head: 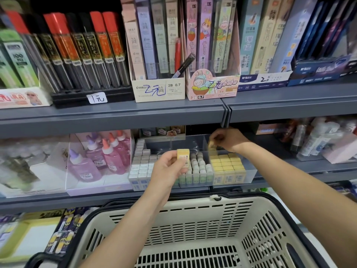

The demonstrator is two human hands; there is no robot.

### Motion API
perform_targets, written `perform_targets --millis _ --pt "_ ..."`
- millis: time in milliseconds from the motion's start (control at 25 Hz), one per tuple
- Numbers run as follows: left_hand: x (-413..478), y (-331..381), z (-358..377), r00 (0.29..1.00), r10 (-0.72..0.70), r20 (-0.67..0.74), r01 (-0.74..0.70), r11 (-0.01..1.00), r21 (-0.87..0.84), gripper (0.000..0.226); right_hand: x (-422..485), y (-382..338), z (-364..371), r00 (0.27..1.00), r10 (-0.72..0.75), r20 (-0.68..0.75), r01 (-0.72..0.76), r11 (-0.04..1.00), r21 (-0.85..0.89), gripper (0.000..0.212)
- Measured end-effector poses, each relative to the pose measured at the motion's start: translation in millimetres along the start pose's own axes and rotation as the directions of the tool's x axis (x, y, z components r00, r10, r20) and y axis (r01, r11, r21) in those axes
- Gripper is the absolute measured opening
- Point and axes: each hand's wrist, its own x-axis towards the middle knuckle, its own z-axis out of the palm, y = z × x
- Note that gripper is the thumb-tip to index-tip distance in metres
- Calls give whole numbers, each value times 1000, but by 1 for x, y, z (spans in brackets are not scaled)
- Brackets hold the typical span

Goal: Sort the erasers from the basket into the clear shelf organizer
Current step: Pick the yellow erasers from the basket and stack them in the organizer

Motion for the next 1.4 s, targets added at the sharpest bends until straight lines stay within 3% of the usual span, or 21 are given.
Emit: perform_targets --millis 120,240,400,520,600,680,760,840,960,1040,1240,1400 --pt "0 1 0 1000 -7 -3 7 1000 24 27 1 -4 7 985 -2 172 27 989 -144 41" --pt "-1 1 -1 999 13 32 -15 999 42 27 -4 -13 1 984 -11 176 44 982 -183 40" --pt "1 1 0 998 30 57 -31 999 19 26 -31 -36 -4 991 -119 -55 126 982 139 15" --pt "3 1 12 997 28 74 -35 994 104 24 -57 -50 -7 956 -292 32 271 919 287 6" --pt "5 2 19 996 66 63 -77 979 191 22 -61 -46 -10 951 -302 66 265 906 328 9" --pt "6 1 16 983 181 4 -168 902 397 18 -54 -32 -17 974 -224 11 200 891 408 18" --pt "5 -4 2 934 357 17 -265 661 702 20 -41 -14 -25 994 -62 -91 96 894 437 13" --pt "3 -11 -11 895 440 74 -289 444 848 31 -23 4 -29 985 50 -165 2 953 303 7" --pt "2 -20 -20 898 430 95 -254 332 908 45 -3 13 -20 978 6 -210 0 1000 27 14" --pt "1 -26 -23 900 426 95 -239 298 924 50 6 13 -5 983 -16 -185 15 1000 -7 16" --pt "1 -36 -27 877 470 105 -265 288 920 48 21 20 12 995 -5 103 2 1000 28 17" --pt "1 -37 -27 875 469 118 -275 282 919 43 18 16 13 986 -33 161 60 985 -164 29"
